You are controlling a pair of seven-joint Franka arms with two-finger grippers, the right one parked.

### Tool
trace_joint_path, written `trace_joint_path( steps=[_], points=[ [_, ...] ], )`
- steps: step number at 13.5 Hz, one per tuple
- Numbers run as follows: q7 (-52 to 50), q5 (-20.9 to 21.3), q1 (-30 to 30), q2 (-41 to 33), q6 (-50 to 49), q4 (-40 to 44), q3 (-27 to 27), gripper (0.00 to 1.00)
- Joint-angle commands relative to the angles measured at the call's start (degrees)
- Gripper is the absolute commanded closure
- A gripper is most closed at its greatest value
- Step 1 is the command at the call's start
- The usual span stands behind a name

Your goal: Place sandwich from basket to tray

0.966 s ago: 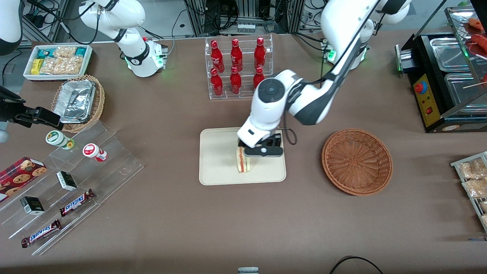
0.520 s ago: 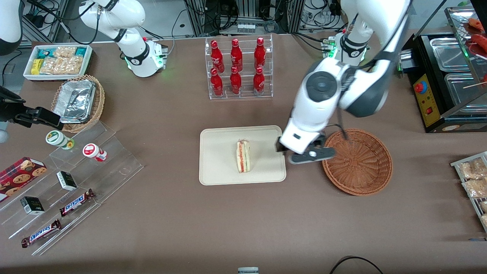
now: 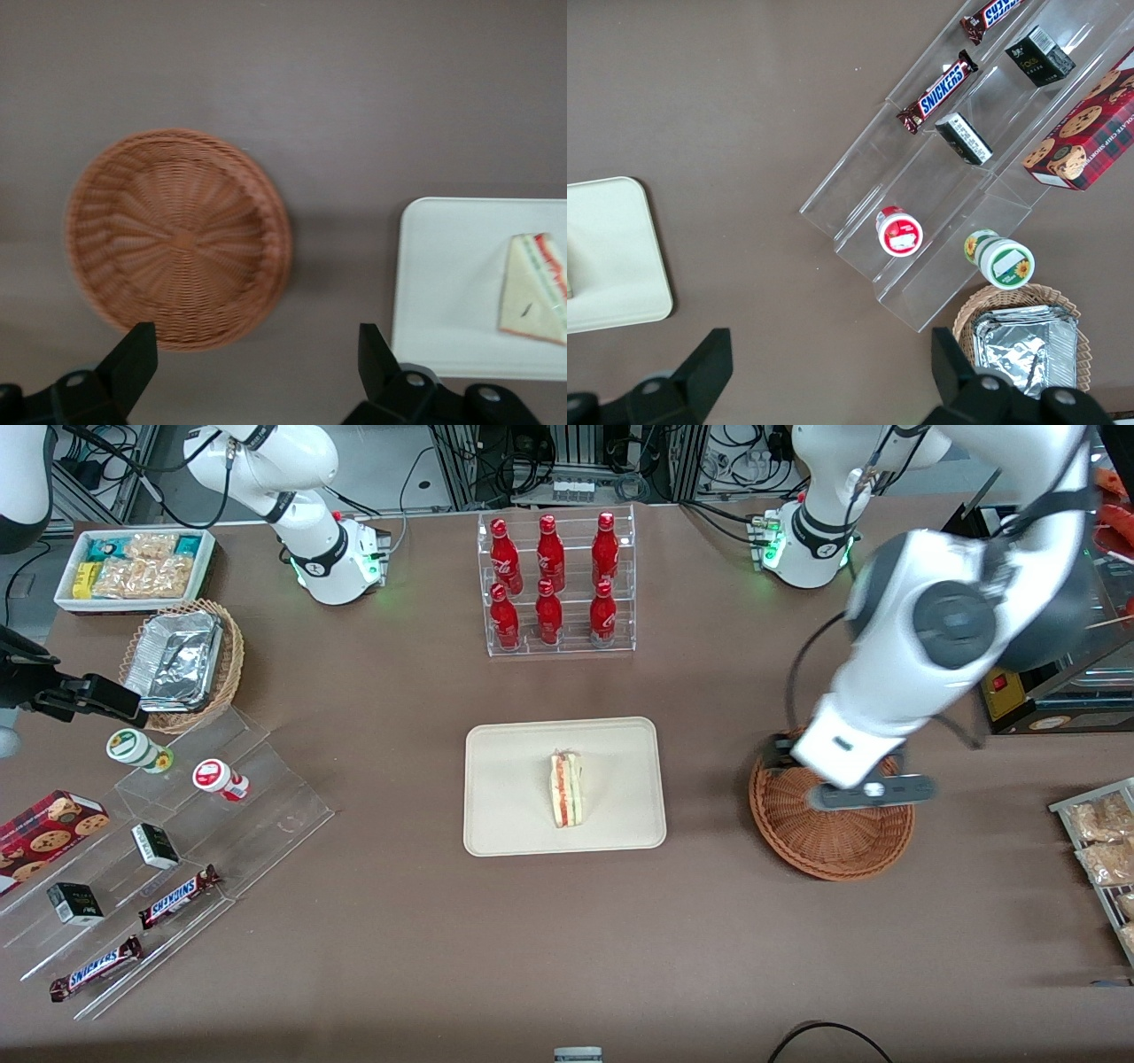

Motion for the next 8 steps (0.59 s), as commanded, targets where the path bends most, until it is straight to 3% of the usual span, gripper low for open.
trace_joint_path(
  steps=[1,8],
  points=[
    [6.18,-1.03,3.99,-4.40,-2.95,-2.14,-0.57,0.00],
    [14.28,-1.38,8.48,-13.11,-5.05,-8.38,-0.30,0.00]
  ],
)
